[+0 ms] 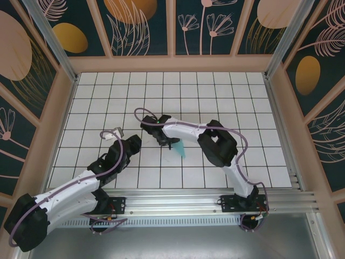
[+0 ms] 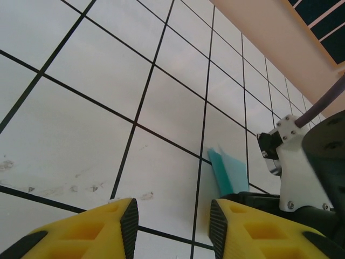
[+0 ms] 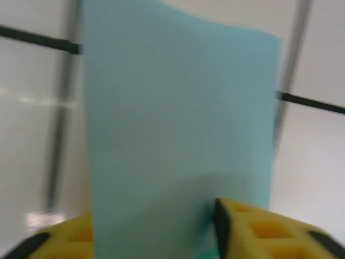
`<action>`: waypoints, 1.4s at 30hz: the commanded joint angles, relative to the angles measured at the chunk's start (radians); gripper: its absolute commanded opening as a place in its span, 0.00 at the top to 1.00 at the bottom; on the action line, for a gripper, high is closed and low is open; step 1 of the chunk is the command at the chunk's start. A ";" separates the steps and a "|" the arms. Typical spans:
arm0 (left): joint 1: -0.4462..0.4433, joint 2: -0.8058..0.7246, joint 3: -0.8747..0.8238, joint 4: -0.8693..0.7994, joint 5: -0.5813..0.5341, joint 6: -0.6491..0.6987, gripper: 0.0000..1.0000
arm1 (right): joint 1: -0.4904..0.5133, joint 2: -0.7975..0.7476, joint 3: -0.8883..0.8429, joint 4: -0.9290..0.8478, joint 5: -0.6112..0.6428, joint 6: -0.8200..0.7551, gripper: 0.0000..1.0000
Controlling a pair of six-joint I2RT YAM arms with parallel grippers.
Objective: Fold a paper plane with a square sheet of paper (pick it up from the middle)
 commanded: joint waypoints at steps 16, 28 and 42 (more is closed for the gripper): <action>0.000 0.383 0.150 0.109 0.293 0.042 0.55 | -0.370 -0.679 -0.834 0.791 -0.852 0.023 0.80; 0.000 0.568 0.231 0.133 0.391 -0.001 0.56 | -0.364 -0.508 -0.761 0.781 -0.954 -0.057 0.94; 0.000 0.642 0.271 0.154 0.438 0.001 0.52 | -0.398 -0.389 -0.802 0.847 -0.953 -0.054 0.94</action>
